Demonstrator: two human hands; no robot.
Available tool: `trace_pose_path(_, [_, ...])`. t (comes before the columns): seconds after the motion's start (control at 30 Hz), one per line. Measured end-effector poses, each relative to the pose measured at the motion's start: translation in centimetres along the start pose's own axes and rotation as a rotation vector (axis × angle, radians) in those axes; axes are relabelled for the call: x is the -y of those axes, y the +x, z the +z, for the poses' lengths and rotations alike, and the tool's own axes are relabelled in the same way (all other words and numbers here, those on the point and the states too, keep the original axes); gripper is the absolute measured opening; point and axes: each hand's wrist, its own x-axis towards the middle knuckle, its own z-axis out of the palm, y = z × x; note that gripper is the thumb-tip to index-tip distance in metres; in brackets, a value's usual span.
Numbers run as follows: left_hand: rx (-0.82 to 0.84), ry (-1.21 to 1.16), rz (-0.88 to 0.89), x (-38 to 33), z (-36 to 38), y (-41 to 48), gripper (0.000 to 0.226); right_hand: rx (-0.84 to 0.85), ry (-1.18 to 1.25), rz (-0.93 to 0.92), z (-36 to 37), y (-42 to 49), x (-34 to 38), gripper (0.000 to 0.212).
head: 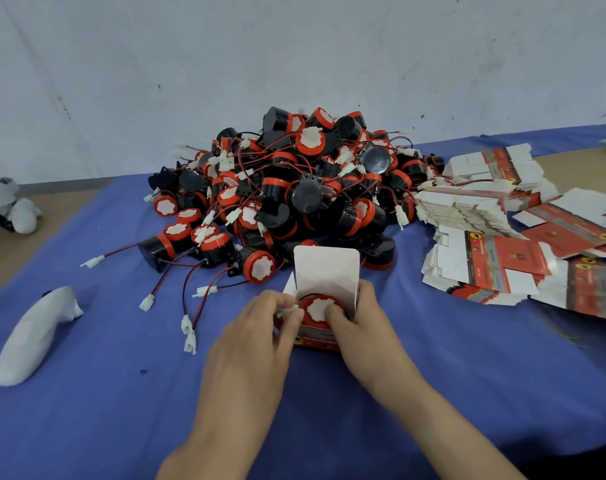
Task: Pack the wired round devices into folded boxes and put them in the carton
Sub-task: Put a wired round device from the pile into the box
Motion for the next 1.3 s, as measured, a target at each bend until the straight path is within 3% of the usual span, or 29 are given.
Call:
trace_pose_path(0.1, [-0.062,0.166,0.135,0.0,0.0,-0.1,0.032,0.015,0.014,0.011,-0.1,0.0,0.0,0.014])
trace_pose_path(0.2, [-0.113,0.344,0.243,0.3,0.4,-0.1,0.019,0.014,0.018,0.002,-0.1,-0.2,0.0,0.014])
trace_pose_path(0.27, [-0.121,0.401,0.247,0.4,0.9,-0.1,0.040,0.004,0.014,-0.003,0.0,-0.4,0.0,0.013])
trace_pose_path(0.53, [-0.197,0.383,0.399,0.1,2.0,1.0,0.049,-0.007,0.021,-0.021,-0.1,-0.8,0.3,0.010])
trace_pose_path(0.63, [-0.232,0.336,0.493,-0.1,2.0,1.2,0.031,0.018,0.030,-0.028,-0.2,-0.8,0.2,0.011])
trace_pose_path(0.77, [-0.214,0.328,0.390,-0.1,1.4,1.7,0.019,0.018,0.003,-0.018,-0.4,-0.8,0.2,0.013])
trace_pose_path(0.93, [-0.038,0.478,0.337,0.4,0.3,2.1,0.042,0.008,-0.025,-0.018,-0.5,-0.9,0.5,0.012])
trace_pose_path(1.0, [-0.002,0.463,0.336,0.3,0.2,2.0,0.036,0.002,-0.022,-0.023,-0.4,-1.1,0.5,0.011])
trace_pose_path(1.1, [0.051,0.343,0.288,0.1,0.4,1.9,0.020,-0.001,-0.021,-0.024,-0.4,-1.1,0.5,0.010])
trace_pose_path(1.2, [0.030,0.193,0.170,0.5,0.6,1.7,0.022,0.013,-0.005,-0.021,-0.5,-1.2,0.5,0.010])
trace_pose_path(1.3, [-0.009,-0.134,0.058,0.5,0.7,1.7,0.017,0.026,-0.006,-0.013,-0.7,-1.1,0.5,0.011])
